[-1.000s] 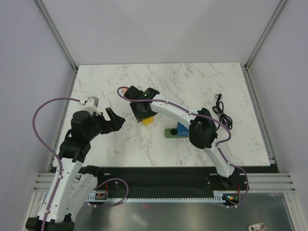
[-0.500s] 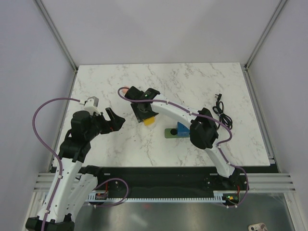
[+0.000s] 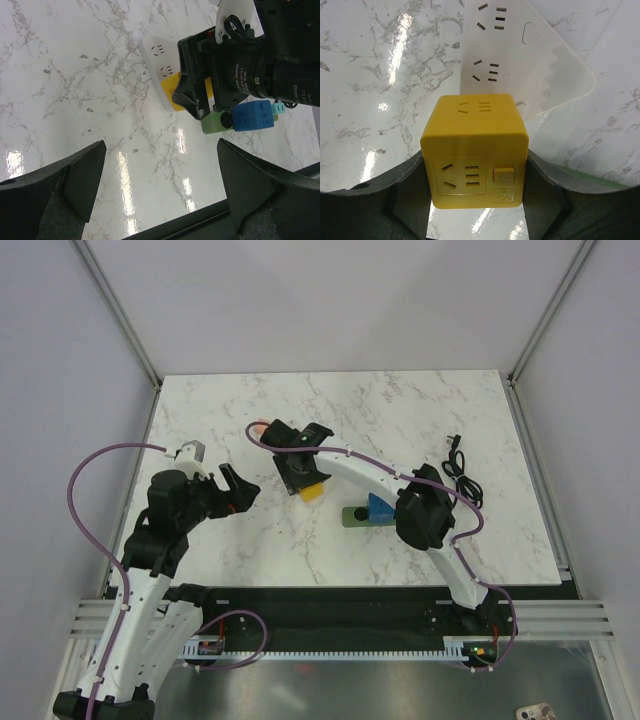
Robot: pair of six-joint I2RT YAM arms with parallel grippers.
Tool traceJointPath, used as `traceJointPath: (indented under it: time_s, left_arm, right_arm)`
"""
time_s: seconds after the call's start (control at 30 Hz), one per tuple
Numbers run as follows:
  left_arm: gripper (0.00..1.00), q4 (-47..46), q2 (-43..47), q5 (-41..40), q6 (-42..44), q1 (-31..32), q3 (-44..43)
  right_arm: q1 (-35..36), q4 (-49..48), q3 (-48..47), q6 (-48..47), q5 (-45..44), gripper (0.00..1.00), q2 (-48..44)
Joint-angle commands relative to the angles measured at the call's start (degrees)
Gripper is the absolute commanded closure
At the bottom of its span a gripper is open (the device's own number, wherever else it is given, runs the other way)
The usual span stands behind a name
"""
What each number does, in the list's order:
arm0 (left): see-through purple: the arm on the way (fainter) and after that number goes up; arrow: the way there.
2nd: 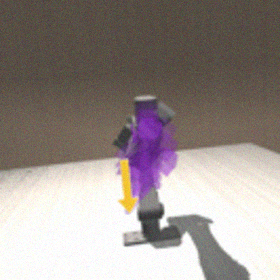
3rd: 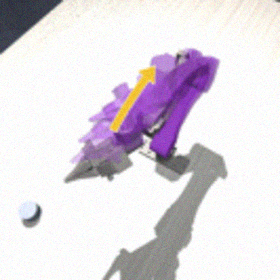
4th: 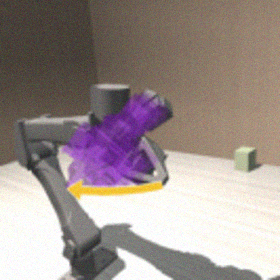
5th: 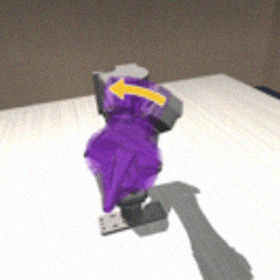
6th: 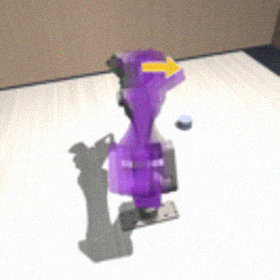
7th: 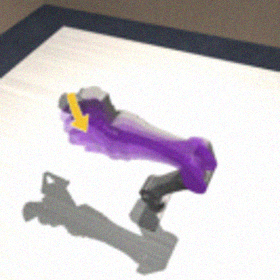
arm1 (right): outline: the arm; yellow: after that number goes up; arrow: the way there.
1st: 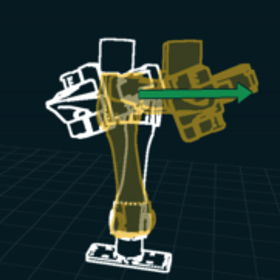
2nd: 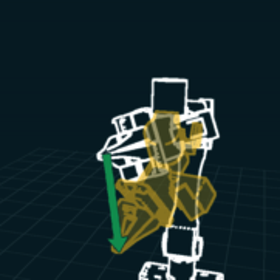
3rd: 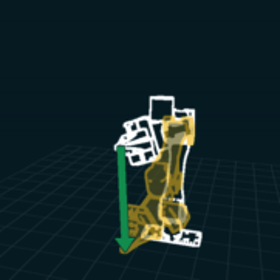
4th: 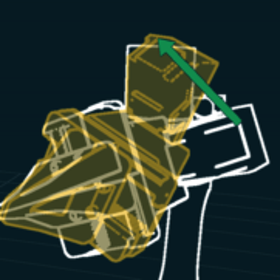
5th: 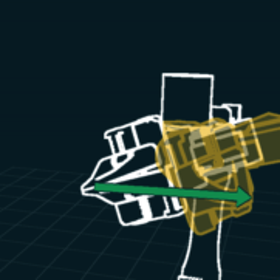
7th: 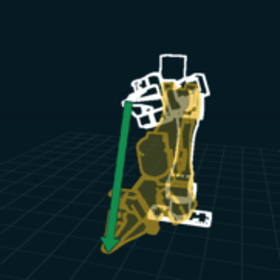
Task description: Insert the plug
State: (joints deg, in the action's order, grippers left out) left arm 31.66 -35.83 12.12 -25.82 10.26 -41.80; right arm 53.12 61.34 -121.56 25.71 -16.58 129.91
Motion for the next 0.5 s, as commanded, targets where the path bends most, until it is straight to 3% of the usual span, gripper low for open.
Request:
traceJointPath:
  time_s: [0.0, 0.47]
  left_arm:
    - [0.01, -0.6, 0.2, -0.3, 2.4, 0.2, 0.3]
    - [0.01, -0.5, 0.5, -0.6, 2.5, 0.2, 0.3]
  right_arm:
    - [-0.2, 2.8, 0.5, -0.2, -1.5, 1.0, -3.8]
    - [-0.2, 1.0, 2.0, -1.1, -0.1, 1.0, -2.6]
